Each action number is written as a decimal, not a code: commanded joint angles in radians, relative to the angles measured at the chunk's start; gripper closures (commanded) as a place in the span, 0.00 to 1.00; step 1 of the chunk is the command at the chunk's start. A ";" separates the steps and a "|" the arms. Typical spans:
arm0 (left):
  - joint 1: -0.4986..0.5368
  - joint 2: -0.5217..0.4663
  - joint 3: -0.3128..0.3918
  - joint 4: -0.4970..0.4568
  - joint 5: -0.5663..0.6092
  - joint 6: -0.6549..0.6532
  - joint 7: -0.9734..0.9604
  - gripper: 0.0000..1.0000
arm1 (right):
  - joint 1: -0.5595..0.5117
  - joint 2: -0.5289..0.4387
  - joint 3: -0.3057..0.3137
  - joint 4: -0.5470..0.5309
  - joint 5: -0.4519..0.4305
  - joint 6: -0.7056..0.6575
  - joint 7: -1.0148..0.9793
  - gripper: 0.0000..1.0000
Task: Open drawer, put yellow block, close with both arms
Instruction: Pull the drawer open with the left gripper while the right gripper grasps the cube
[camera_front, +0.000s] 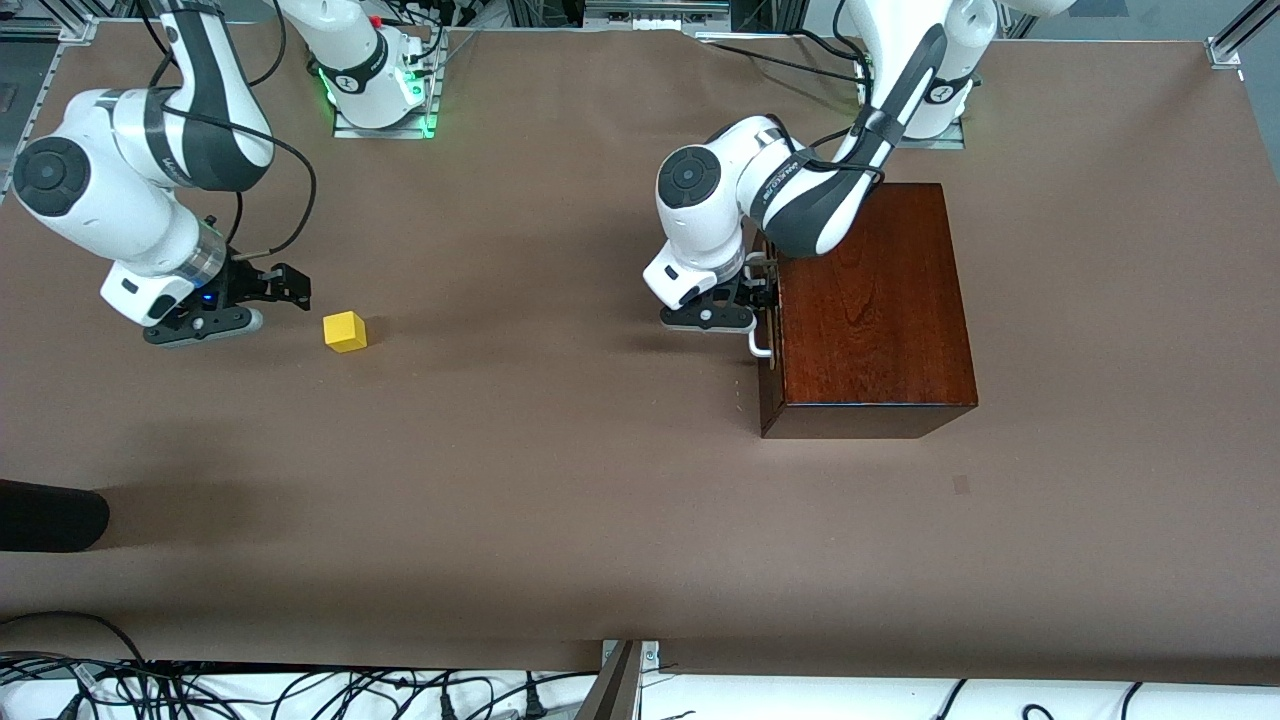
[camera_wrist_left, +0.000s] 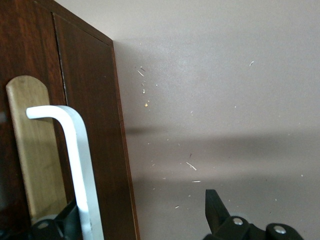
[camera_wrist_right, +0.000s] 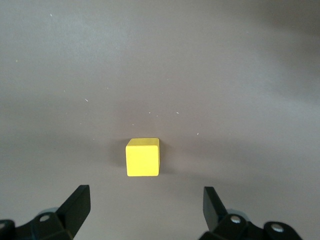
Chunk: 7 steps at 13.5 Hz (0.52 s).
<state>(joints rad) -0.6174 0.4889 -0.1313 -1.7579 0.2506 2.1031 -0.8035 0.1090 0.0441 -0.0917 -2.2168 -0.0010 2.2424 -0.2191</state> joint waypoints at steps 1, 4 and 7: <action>-0.025 0.028 -0.002 0.018 0.007 0.037 -0.065 0.00 | -0.003 -0.006 0.007 -0.075 0.015 0.097 -0.065 0.00; -0.054 0.065 -0.002 0.081 0.006 0.037 -0.097 0.00 | -0.003 0.028 0.007 -0.126 0.016 0.196 -0.100 0.00; -0.097 0.109 0.001 0.145 0.006 0.037 -0.137 0.00 | -0.003 0.075 0.027 -0.152 0.016 0.284 -0.112 0.00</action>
<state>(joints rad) -0.6643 0.5331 -0.1312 -1.7052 0.2507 2.1341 -0.8905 0.1091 0.0986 -0.0857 -2.3449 -0.0010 2.4616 -0.3005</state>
